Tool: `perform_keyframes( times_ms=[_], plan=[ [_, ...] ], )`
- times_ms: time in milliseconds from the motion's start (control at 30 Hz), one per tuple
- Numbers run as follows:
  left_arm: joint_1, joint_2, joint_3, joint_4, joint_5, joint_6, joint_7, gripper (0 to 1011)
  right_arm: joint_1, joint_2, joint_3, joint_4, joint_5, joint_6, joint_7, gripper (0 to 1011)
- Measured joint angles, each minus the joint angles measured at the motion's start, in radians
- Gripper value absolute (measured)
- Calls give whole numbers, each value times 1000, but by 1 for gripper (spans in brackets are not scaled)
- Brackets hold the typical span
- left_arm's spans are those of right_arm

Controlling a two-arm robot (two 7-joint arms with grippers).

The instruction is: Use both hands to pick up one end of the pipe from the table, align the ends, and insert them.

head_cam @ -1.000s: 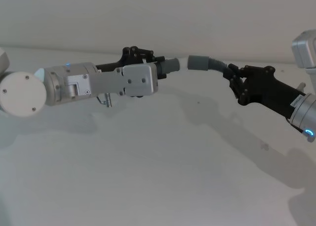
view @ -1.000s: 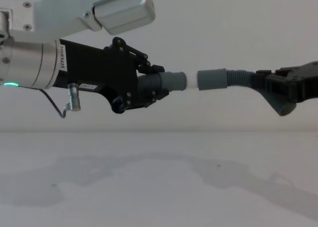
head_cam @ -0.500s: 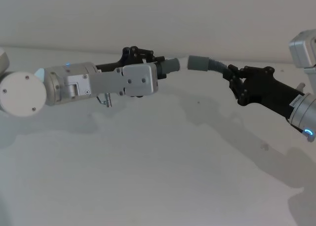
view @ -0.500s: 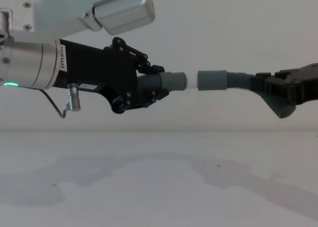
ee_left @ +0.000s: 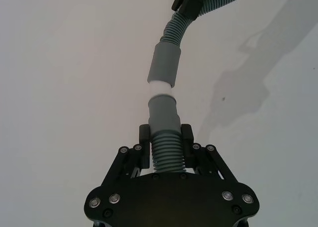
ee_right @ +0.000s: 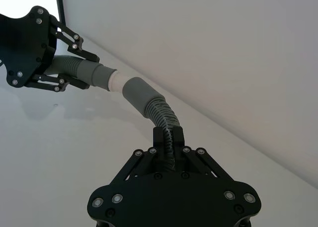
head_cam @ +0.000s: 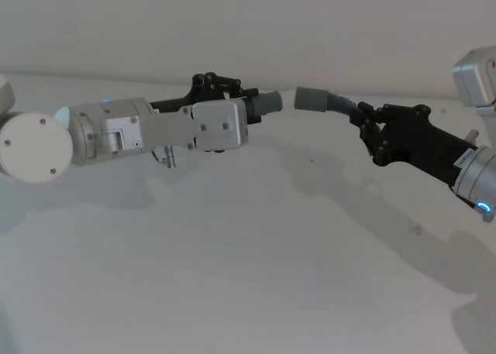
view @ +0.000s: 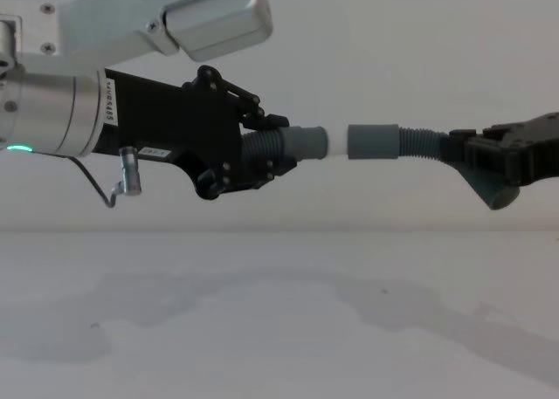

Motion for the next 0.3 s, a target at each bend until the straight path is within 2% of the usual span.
perform_keyframes(
  times_ms=[300],
  plan=[
    [0,0,0,0,0,0,0,356,1,0,-1,0,0,1,-1,110]
  ],
)
